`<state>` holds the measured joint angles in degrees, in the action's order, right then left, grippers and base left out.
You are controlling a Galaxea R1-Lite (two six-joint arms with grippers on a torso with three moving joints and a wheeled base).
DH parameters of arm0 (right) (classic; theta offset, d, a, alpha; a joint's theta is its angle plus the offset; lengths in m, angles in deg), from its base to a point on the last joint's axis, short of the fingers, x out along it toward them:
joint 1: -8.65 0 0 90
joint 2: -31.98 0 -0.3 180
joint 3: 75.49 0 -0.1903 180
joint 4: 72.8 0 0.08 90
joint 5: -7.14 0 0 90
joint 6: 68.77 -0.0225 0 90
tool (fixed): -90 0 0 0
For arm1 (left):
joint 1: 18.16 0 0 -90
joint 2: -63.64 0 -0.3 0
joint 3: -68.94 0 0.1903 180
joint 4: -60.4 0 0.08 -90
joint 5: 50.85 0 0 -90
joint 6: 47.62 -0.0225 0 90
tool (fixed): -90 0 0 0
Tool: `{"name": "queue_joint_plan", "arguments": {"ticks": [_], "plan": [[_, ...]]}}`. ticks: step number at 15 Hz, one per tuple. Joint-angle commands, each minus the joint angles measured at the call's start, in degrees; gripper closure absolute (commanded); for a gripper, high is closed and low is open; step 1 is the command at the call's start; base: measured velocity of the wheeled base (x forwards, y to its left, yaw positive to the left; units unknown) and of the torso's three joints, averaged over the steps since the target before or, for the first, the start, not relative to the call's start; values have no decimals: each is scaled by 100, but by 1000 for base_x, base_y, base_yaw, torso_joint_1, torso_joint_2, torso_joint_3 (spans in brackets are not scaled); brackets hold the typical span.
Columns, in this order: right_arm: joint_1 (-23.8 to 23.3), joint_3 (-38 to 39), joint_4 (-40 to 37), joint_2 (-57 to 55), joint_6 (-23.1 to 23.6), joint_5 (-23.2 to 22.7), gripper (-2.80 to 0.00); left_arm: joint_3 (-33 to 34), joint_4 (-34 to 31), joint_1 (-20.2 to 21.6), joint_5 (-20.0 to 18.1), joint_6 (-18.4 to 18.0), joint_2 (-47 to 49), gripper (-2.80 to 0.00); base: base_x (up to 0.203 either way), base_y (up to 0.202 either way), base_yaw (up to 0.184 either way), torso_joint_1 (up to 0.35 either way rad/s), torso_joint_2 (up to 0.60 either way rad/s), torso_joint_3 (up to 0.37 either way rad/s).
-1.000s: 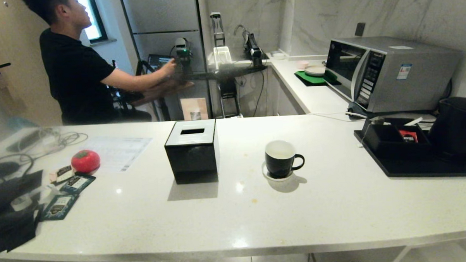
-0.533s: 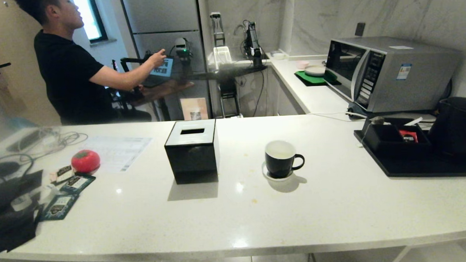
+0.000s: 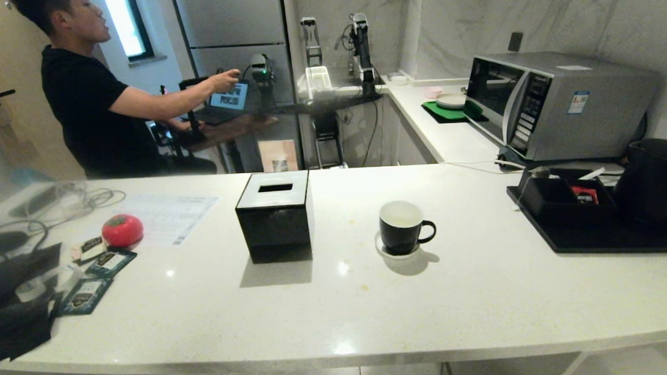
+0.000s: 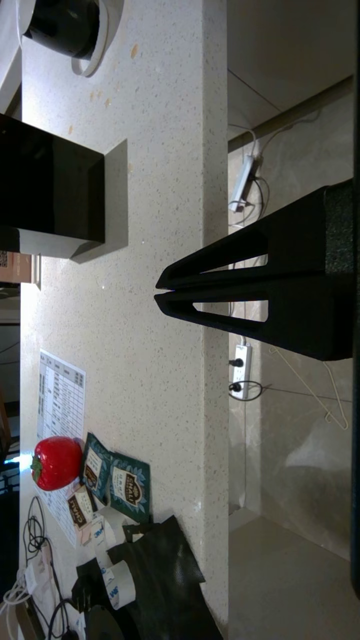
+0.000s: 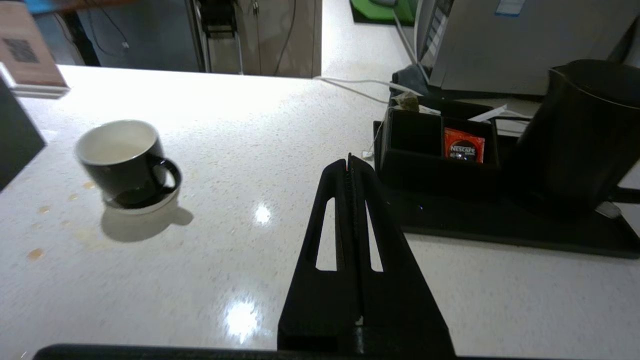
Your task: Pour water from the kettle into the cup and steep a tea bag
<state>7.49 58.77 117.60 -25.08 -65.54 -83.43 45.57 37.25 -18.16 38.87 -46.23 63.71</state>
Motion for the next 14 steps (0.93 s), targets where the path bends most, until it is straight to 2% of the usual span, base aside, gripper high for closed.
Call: {"name": "queue_joint_plan", "arguments": {"ticks": [1, 3, 6, 10, 14], "plan": [[0, -757, -18, -1111, 26, 29, 0, 0, 4, 0, 2, 1, 1, 0, 0, 0, 0, 0, 0, 0], [-8, -1286, -56, -1783, 180, 103, 0, 0, 4, 0, 2, 1, 1, 0, 0, 0, 0, 0, 0, 0], [-33, -1994, -56, -2709, 370, 877, 0, 0, 4, 0, 2, 1, 1, 0, 0, 0, 0, 0, 0, 0], [-50, -2603, -108, -3516, 388, 1741, 0, 0, 4, 0, 2, 1, 1, 0, 0, 0, 0, 0, 0, 0], [-56, -3583, -551, -4054, 376, 1822, 0, 0, 4, 0, 2, 1, 1, 0, 0, 0, 0, 0, 0, 0]]}}
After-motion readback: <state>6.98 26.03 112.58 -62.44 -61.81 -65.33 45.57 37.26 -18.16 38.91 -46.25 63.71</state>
